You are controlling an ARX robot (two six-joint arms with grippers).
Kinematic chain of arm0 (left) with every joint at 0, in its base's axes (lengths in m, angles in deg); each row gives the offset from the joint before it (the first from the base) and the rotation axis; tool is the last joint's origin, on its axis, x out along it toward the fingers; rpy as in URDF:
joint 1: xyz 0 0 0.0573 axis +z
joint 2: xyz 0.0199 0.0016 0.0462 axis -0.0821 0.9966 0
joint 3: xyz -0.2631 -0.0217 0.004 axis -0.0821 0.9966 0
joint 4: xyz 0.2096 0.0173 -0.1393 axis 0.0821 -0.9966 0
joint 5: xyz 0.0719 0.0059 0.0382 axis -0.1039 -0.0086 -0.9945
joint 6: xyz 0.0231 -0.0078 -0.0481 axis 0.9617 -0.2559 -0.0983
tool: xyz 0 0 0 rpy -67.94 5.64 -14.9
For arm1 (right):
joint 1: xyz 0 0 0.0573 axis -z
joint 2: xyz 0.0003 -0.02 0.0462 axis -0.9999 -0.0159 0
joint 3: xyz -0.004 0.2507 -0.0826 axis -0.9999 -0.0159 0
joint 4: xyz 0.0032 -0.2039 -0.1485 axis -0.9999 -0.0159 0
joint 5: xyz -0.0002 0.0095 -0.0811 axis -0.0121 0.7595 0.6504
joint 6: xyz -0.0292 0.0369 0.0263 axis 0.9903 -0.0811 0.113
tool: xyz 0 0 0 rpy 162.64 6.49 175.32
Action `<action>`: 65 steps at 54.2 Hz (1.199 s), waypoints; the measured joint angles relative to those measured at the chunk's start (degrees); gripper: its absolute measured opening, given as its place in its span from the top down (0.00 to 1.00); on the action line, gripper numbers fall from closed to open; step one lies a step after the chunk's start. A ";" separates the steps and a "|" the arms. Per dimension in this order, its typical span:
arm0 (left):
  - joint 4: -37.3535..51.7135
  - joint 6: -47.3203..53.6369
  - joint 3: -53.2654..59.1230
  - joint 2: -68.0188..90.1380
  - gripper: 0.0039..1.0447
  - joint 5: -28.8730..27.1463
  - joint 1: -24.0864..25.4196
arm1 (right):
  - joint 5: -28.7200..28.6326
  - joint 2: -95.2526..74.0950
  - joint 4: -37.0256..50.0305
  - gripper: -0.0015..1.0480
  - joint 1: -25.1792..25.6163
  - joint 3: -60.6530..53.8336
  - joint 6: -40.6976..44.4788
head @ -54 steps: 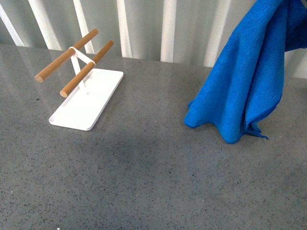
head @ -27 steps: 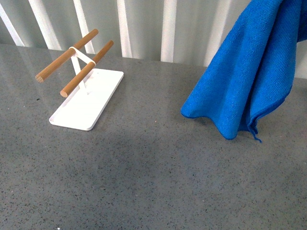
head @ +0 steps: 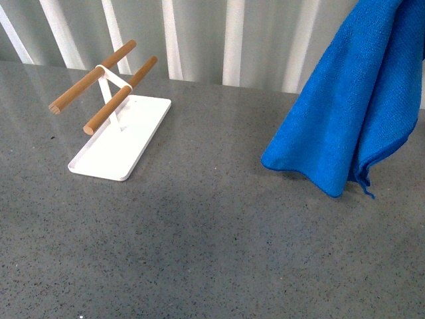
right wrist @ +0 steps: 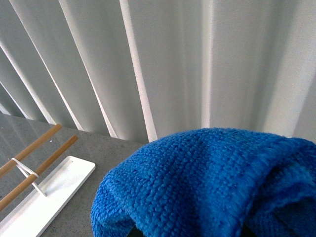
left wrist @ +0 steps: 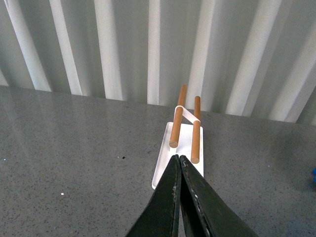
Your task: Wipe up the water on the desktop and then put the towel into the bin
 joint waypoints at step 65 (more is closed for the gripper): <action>-28.79 0.00 0.00 -28.94 0.93 -0.02 0.00 | 2.58 0.63 -4.55 0.97 -0.96 0.66 0.68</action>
